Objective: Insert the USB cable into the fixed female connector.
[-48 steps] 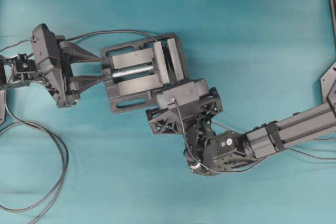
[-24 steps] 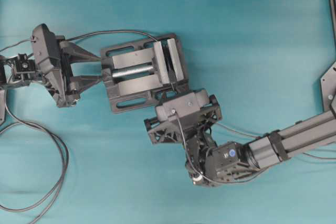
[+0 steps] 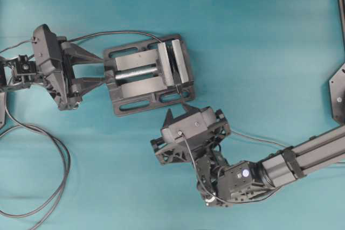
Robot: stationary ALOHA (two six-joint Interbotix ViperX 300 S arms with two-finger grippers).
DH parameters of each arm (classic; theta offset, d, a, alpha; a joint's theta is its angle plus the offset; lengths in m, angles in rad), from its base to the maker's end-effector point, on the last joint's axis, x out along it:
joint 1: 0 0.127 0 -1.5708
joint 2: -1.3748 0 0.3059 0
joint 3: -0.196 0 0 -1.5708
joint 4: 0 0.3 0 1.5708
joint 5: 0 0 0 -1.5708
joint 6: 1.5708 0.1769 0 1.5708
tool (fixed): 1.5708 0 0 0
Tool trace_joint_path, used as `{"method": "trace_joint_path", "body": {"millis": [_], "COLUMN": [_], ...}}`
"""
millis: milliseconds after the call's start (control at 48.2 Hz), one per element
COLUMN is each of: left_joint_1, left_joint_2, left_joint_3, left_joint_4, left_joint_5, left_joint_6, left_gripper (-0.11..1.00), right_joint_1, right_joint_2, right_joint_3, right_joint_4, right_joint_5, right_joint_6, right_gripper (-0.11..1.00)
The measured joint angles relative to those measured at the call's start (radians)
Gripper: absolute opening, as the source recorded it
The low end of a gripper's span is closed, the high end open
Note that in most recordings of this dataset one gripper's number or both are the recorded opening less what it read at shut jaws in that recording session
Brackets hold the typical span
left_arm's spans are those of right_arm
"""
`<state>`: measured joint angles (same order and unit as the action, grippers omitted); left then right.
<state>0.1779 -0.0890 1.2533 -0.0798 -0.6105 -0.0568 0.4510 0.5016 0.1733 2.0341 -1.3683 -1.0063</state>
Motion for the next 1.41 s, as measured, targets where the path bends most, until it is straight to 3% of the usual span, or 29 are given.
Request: {"method": "trace_joint_path", "body": {"millis": [456,684,995,1182,1410], "left_joint_1": [0.000,0.000,0.000,-0.003,-0.025], "left_joint_2": [0.000,-0.002,-0.003,-0.003,0.009], "left_joint_3": [0.000,-0.008,-0.009,-0.012,-0.009], "left_joint_4": [0.000,0.000,0.002,0.002,-0.002], "left_joint_5": [0.002,0.018,0.026,0.021,-0.011], "left_joint_6": [-0.006,-0.031,-0.032,-0.031,-0.031], "left_gripper": [0.77,0.77,0.77,0.78,0.77], "right_joint_1": [-0.002,0.000,-0.011,-0.057,-0.109], "right_joint_2": [-0.147,-0.252,-0.430,-0.560,-0.721], "right_joint_3": [0.121,0.221,0.439,0.578,0.739], "right_joint_4": [0.002,0.002,-0.014,-0.072,-0.238], "right_joint_5": [0.089,0.140,0.399,0.505,0.638], "right_joint_6": [-0.216,-0.255,-0.299,-0.308,-0.307], "right_gripper": [0.50,0.50,0.51,0.51,0.56]}}
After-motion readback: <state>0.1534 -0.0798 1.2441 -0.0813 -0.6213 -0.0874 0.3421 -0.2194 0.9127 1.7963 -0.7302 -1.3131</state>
